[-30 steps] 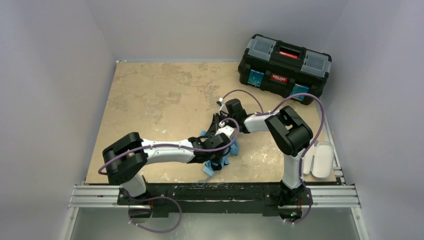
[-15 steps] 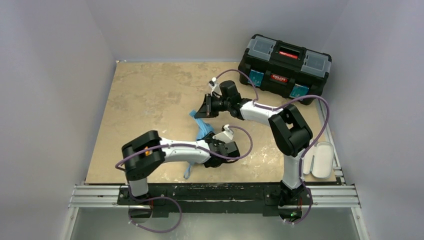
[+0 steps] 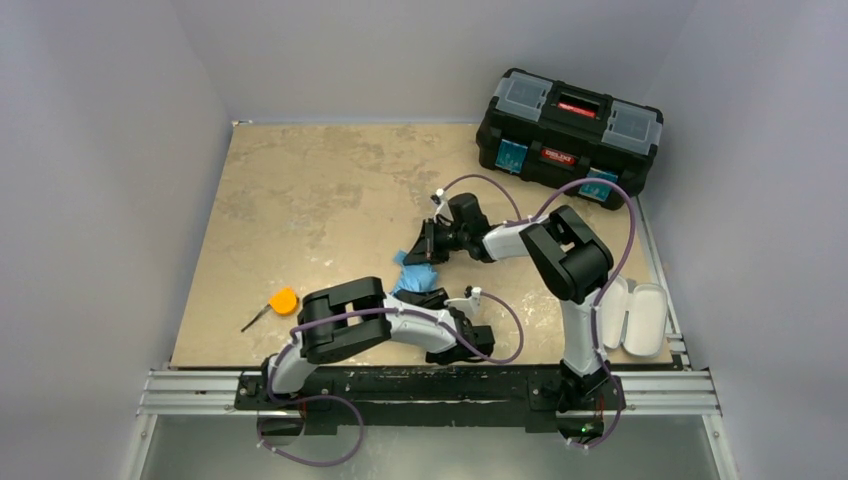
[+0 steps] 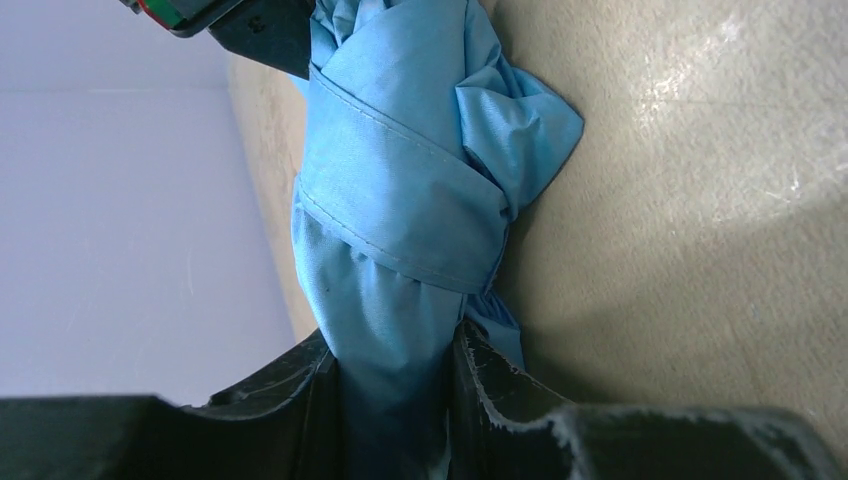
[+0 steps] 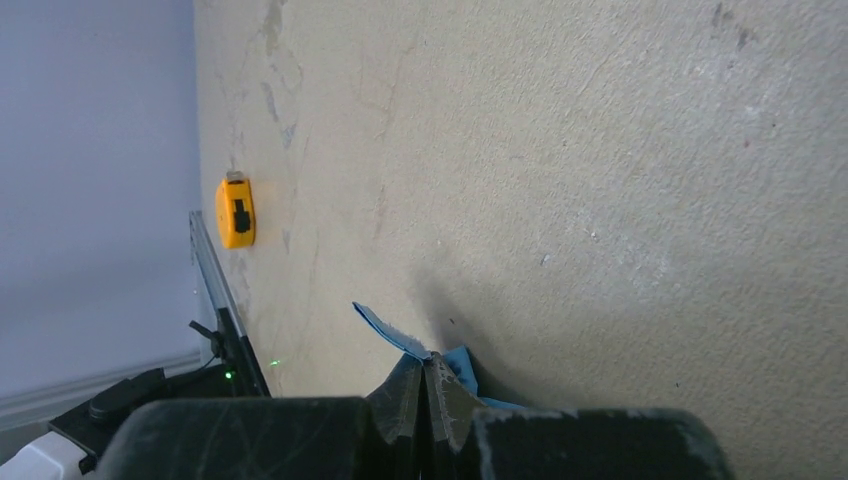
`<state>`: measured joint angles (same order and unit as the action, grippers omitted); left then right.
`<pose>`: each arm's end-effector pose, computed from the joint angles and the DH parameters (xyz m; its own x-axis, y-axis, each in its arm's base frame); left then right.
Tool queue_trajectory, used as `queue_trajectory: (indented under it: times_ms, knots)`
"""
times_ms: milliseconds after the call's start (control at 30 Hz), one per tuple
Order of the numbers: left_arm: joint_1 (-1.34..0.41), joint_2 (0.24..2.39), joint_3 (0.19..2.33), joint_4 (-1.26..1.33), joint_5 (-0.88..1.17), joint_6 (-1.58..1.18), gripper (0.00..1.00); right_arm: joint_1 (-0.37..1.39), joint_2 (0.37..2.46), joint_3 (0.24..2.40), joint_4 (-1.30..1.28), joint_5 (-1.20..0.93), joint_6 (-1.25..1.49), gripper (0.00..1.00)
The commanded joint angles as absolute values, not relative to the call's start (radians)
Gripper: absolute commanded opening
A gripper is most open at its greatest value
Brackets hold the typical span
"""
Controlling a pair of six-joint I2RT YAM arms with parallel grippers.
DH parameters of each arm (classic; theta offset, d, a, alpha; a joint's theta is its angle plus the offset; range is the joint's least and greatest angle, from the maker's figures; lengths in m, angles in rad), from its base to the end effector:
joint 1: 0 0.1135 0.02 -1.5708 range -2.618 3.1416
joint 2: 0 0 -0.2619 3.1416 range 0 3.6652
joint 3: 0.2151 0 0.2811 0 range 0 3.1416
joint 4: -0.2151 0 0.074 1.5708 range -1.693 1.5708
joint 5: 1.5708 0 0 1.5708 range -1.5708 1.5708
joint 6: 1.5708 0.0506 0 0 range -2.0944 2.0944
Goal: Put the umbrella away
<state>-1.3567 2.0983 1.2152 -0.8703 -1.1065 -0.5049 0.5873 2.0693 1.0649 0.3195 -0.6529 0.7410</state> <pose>0.1196 -0.3372 0.0706 -0.4112 0.8718 -0.2664 0.3121 0.4092 0.8574 0.3423 0.2648 0.0717 -0.9500 0.0118 -0.3120 -0.2582 0.5321 0.8063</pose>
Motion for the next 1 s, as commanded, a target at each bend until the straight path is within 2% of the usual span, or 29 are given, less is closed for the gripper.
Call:
queue_trajectory:
  times_ms: [0,67,133,333,467,667,967]
  knots:
    - [-1.362,2.144,1.181,-0.732,-0.819,-0.533,0.17,0.612,2.096,0.951,0.246,-0.588,0.696,0.0]
    - [-1.362,2.129,1.172,-0.709,-0.769,-0.513,0.33,0.612,2.085,0.927,0.265,-0.582,0.697,0.0]
    - [-1.362,2.095,1.159,-0.69,-0.723,-0.5,0.45,0.611,2.08,0.91,0.278,-0.579,0.701,0.0]
    - [-1.359,1.967,1.135,-0.701,-0.649,-0.509,0.72,0.611,2.053,0.896,0.29,-0.55,0.696,0.0]
    - [-1.338,1.88,1.126,-0.731,-0.609,-0.537,0.84,0.611,2.044,0.893,0.295,-0.539,0.693,0.0]
    - [-1.289,1.758,1.116,-0.752,-0.516,-0.568,0.89,0.611,2.04,0.885,0.31,-0.534,0.692,0.0]
    - [-1.159,1.529,1.016,-0.686,-0.319,-0.572,0.9,0.612,2.034,0.877,0.322,-0.535,0.692,0.0]
